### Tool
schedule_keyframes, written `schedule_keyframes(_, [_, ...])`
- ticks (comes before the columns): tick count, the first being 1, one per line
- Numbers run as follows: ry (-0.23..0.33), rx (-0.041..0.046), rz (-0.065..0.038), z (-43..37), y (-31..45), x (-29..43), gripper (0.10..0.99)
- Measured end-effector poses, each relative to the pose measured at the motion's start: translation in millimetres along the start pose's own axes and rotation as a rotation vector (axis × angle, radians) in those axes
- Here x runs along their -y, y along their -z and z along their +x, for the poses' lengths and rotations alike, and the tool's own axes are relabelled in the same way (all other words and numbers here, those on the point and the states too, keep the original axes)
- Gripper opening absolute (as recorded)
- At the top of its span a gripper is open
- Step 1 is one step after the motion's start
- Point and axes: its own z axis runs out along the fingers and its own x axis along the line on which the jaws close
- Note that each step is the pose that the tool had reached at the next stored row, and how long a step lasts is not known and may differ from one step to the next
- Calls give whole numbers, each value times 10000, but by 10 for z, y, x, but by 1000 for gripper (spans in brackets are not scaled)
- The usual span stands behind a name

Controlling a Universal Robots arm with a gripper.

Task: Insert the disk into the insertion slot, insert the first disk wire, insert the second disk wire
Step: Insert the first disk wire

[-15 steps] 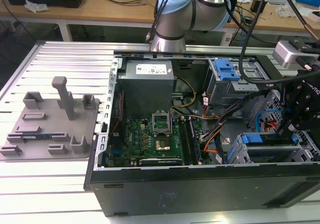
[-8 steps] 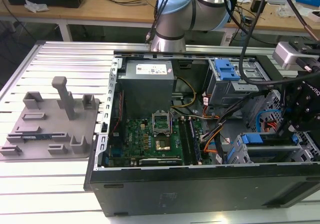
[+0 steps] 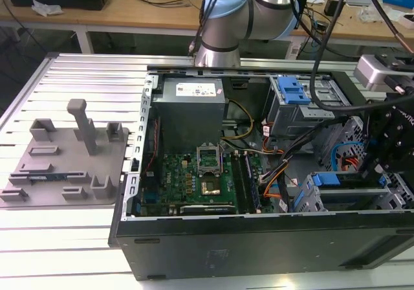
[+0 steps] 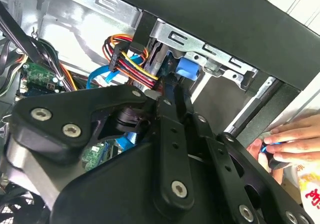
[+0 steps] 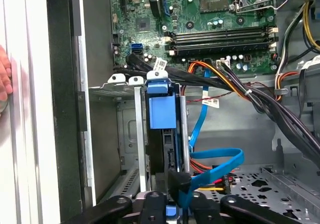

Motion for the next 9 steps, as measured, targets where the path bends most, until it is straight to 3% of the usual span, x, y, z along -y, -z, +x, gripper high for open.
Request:
schedule_keyframes(2, [-1, -3, 0, 5, 51, -1, 239])
schedule_keyframes(5, [0, -18, 1, 18, 203, -3, 239])
schedule_keyframes(9, [0, -19, 1, 24, 275, 9, 239])
